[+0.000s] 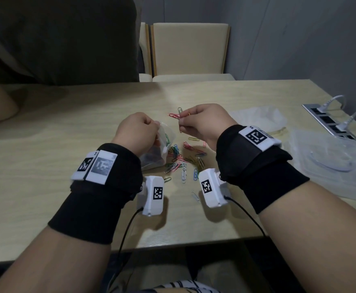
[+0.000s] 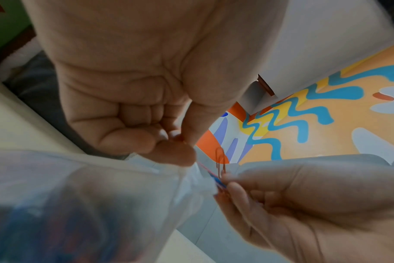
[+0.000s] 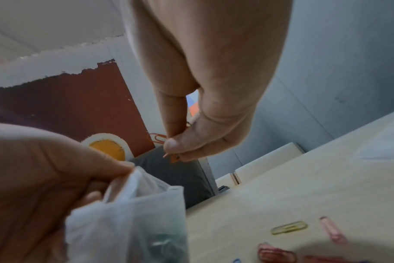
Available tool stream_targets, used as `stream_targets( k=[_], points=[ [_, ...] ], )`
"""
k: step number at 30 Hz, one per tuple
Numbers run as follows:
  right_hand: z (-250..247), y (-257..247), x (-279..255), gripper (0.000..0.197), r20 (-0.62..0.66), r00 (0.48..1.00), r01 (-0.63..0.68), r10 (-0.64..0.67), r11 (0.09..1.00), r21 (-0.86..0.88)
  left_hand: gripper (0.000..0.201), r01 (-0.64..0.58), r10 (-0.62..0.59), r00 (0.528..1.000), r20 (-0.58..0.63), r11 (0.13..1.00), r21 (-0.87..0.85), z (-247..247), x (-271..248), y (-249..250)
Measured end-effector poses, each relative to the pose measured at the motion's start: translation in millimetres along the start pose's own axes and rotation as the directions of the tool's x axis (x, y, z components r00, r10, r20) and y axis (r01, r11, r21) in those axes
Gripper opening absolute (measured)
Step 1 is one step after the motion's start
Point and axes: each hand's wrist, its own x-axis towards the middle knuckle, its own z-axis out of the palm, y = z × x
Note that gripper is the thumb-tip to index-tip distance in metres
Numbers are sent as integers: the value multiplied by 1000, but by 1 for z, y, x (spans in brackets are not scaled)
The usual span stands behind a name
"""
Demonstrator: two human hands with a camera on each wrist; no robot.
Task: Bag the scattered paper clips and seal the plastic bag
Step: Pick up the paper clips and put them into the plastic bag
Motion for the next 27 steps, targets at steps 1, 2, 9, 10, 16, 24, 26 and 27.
stream_targets(
  k=[1,2,9,10,16,24,26,27],
  points=[
    [3,0,-1,19,20,1000,-16,15,998,54,22,-2,2,1000,1,1000,-2,0,0,0],
    [5,-1,-2,18,39,999,-34,31,995,96,22,-6,6,1000,1,1000,-4,0,0,0],
    [21,3,-2,7,124,982,-137,143,989,-59,22,-14,14,1000,-1,999,-31,0,2,-4],
    [22,2,-1,13,107,985,-121,135,984,-128,22,-11,11,1000,0,999,-39,0,2,-4],
    [25,-10,-3,30,207,977,57,57,862,-503,22,-21,21,1000,3,999,-46,0,2,-6],
    [26,-9,0,25,172,975,219,-142,748,-626,22,-10,10,1000,5,997,-82,-2,3,-8],
    [19,-7,-1,20,135,976,217,-171,723,-656,21,-8,8,1000,2,996,-87,-3,6,-10],
    [15,-6,-2,17,121,978,206,-169,703,-681,21,-3,3,1000,2,996,-93,-3,6,-10]
  ],
)
